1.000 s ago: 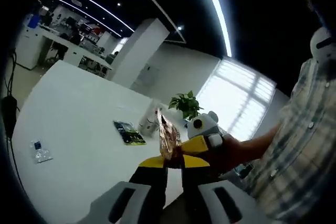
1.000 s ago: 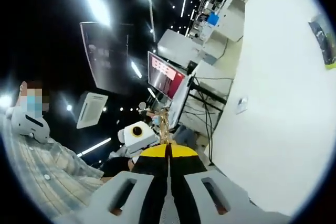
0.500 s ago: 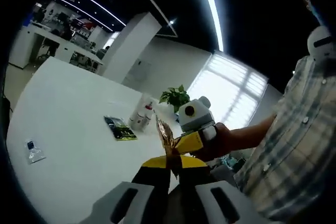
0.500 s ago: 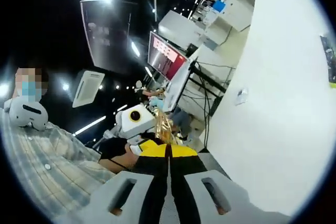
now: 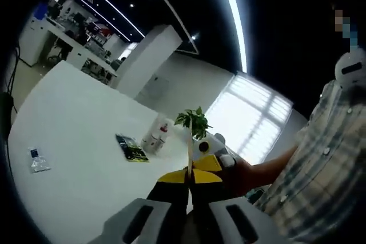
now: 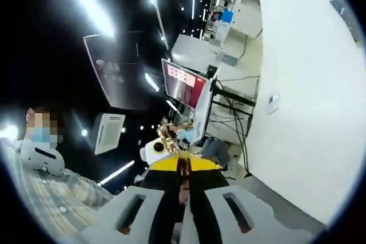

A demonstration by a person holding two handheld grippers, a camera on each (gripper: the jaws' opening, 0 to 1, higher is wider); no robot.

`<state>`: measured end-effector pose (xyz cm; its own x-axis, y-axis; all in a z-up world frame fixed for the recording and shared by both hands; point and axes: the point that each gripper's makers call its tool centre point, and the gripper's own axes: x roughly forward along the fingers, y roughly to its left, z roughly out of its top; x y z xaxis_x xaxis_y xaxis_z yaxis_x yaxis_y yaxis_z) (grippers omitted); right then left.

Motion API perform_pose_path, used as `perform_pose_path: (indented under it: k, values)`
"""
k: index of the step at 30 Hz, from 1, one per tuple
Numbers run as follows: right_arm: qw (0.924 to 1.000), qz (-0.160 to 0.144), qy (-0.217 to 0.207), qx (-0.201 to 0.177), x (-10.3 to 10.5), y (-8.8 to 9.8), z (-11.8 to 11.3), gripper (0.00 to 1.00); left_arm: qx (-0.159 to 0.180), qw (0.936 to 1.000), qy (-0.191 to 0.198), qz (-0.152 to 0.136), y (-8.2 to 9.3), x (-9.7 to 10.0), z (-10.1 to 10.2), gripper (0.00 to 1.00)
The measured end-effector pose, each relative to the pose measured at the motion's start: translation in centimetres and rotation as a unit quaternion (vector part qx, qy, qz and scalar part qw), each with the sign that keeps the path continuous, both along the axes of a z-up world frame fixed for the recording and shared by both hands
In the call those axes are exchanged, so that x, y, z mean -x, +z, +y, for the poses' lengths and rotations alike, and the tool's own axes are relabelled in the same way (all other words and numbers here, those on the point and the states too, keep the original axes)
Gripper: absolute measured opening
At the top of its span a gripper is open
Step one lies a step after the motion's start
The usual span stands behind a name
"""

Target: Arrange the skincare products in the storage area until every visible bottle or jar stands upright without overlapping.

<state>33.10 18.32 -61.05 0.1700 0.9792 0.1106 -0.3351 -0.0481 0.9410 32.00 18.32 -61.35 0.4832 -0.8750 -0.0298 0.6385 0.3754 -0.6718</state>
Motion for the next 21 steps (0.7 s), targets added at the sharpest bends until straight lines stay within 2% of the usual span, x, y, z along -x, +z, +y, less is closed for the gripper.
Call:
perform_pose_path:
  k: [3, 5, 8, 10, 11, 12, 16, 17, 18, 19, 20, 21]
  values:
    - [0.9998, -0.014, -0.001, 0.011, 0.2, 0.0, -0.3, 0.0, -0.011, 0.9999, -0.01, -0.004, -0.2, 0.2, -0.5, 0.02]
    - [0.9998, -0.013, -0.001, 0.011, 0.2, 0.1, -0.8, 0.0, -0.03, 0.999, -0.014, -0.029, -0.3, 0.4, -0.7, 0.06]
    - [0.9994, -0.016, -0.02, 0.023, -0.9, -0.2, -1.7, 0.0, -0.086, 0.9958, -0.004, -0.031, -1.9, 0.2, -0.8, 0.15]
    - [0.9988, -0.018, -0.033, 0.031, -1.9, -0.4, -2.5, 0.0, -0.107, 0.9938, -0.004, -0.031, -2.6, 0.2, -0.9, 0.17]
    - [0.9985, -0.02, -0.037, 0.035, -2.2, -0.4, -2.7, 0.0, -0.136, 0.9898, 0.007, -0.04, -3.3, 0.0, -0.8, 0.17]
    - [0.9981, -0.022, -0.04, 0.04, -2.6, -0.5, -2.9, 0.0, -0.148, 0.9877, 0.013, -0.048, -3.5, -0.2, -0.7, 0.17]
    - [0.9929, -0.038, -0.052, 0.099, -4.9, -1.8, -4.0, 0.0, -0.213, 0.9745, 0.036, -0.062, -5.0, -0.8, -0.2, 0.18]
    - [0.9915, -0.038, -0.053, 0.113, -5.5, -2.0, -4.2, 0.0, -0.225, 0.9714, 0.028, -0.072, -5.2, -0.6, -0.5, 0.19]
    - [0.9902, -0.04, -0.054, 0.123, -5.9, -2.1, -4.3, 0.0, -0.223, 0.9719, 0.018, -0.073, -5.2, -0.3, -0.9, 0.2]
    - [0.9883, -0.045, -0.054, 0.135, -6.6, -2.3, -4.4, 0.0, -0.233, 0.9696, 0.004, -0.074, -5.6, 0.2, -1.3, 0.2]
    - [0.987, -0.046, -0.055, 0.144, -7.1, -2.5, -4.6, 0.0, -0.248, 0.9656, -0.007, -0.077, -6.1, 0.5, -1.5, 0.2]
    - [0.9848, -0.048, -0.057, 0.157, -7.9, -2.8, -4.8, 0.0, -0.275, 0.9582, -0.019, -0.078, -7.0, 0.9, -1.6, 0.2]
